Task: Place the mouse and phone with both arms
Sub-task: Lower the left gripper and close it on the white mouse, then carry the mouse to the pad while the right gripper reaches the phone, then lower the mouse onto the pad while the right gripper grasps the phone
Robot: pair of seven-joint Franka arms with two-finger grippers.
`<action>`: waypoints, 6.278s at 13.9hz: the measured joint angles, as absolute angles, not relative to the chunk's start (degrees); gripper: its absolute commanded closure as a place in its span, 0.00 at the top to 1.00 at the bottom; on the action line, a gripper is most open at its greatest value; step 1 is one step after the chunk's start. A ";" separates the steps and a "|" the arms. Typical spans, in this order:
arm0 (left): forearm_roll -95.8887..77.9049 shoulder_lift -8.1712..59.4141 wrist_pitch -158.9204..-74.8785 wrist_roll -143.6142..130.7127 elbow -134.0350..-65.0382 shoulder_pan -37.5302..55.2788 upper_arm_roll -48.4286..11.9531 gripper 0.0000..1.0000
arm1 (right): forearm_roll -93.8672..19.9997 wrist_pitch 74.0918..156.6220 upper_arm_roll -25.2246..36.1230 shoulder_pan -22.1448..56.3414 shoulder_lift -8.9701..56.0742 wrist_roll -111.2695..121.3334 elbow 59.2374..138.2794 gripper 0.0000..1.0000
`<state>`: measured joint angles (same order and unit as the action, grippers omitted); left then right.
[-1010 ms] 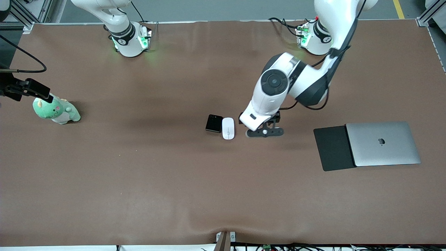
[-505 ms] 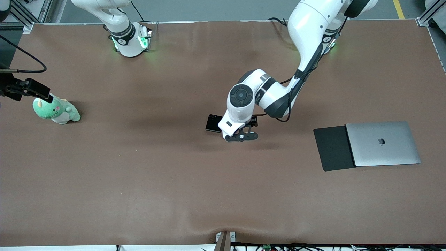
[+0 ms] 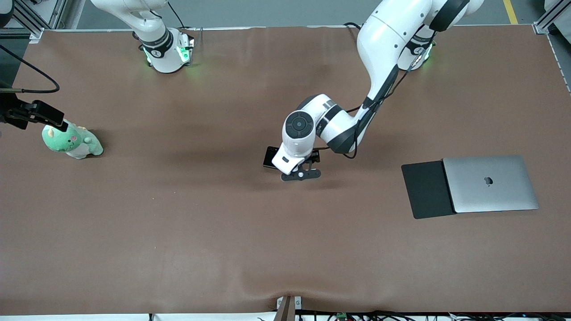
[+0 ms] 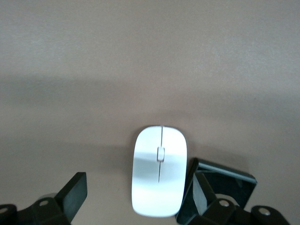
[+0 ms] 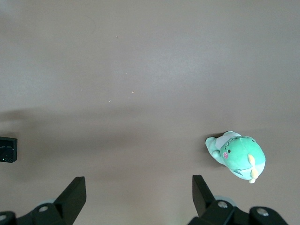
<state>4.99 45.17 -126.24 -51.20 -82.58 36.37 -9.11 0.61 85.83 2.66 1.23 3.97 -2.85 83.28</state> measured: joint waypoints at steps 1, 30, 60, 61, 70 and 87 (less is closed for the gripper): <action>4.99 45.71 -126.72 -51.20 -82.58 36.33 -9.05 1.00 | 0.61 85.83 2.66 1.22 3.97 -2.85 83.28 1.00; 5.06 50.50 -128.10 -52.53 -79.32 37.86 -8.72 1.00 | 0.61 85.83 2.72 0.98 4.18 -2.85 83.36 1.00; 5.30 47.27 -117.38 -52.52 -79.82 35.36 -8.50 0.00 | 0.50 85.85 1.89 2.19 4.18 -2.81 83.35 1.00; 5.95 45.96 -116.89 -52.52 -80.55 34.21 -8.46 0.00 | 0.47 85.91 1.61 3.83 4.18 -2.82 83.34 1.00; 9.62 25.68 -126.08 -37.91 -104.99 16.50 -8.72 0.00 | -6.91 100.52 0.79 23.17 17.07 -10.05 85.09 1.00; 9.01 24.84 -140.38 -1.06 -117.35 -9.57 -13.03 0.00 | -4.35 136.10 1.40 41.64 40.50 -37.10 94.17 1.00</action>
